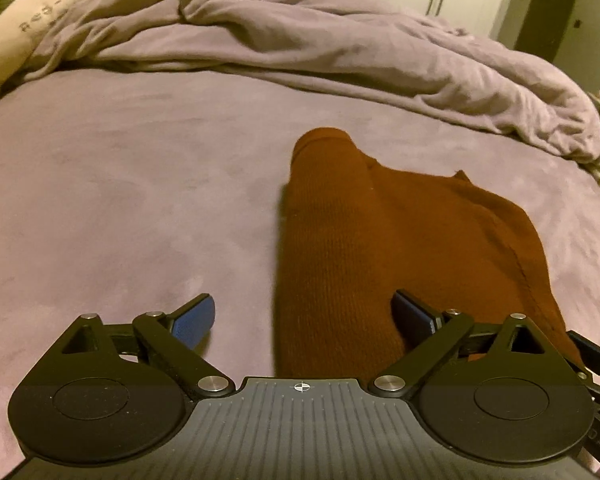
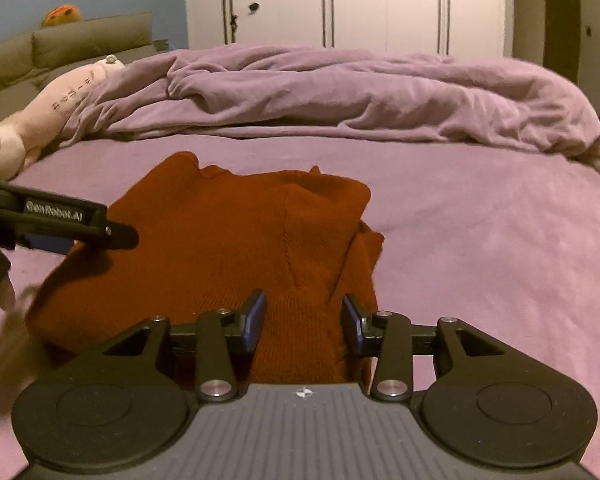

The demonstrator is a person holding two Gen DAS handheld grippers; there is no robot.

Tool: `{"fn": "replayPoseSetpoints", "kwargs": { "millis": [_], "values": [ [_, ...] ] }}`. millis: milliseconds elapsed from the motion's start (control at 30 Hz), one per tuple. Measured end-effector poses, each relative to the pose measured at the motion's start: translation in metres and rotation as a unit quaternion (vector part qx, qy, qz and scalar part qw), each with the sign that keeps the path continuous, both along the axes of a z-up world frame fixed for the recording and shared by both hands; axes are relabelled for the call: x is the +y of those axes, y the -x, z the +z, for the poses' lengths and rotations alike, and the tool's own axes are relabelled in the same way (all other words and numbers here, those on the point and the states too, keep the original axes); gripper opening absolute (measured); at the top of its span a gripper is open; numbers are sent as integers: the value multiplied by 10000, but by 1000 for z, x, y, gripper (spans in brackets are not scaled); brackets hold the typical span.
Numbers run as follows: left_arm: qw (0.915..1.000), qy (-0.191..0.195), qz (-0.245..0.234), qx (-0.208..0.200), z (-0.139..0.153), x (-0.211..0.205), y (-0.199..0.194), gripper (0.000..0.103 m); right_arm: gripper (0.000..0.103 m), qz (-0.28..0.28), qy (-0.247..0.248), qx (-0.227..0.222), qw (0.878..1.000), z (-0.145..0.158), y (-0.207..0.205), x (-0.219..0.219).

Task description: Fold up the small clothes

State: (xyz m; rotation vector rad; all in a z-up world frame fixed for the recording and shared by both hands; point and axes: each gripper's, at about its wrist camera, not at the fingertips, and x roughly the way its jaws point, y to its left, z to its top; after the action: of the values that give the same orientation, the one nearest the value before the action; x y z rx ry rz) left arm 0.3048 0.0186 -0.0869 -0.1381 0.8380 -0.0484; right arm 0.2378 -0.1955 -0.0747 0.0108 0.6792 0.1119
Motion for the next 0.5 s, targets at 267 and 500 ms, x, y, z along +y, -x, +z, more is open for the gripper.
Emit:
{"fn": "replayPoseSetpoints", "kwargs": {
  "millis": [267,500],
  "values": [
    [9999,-68,-95,45,12,-3,37,98,51,-265,-192,270,9991,-2,30,-13],
    [9971,-722,-253,64,14,-15,42,101,58,-470,219,822,9953,-3,47,-20]
  ]
}}
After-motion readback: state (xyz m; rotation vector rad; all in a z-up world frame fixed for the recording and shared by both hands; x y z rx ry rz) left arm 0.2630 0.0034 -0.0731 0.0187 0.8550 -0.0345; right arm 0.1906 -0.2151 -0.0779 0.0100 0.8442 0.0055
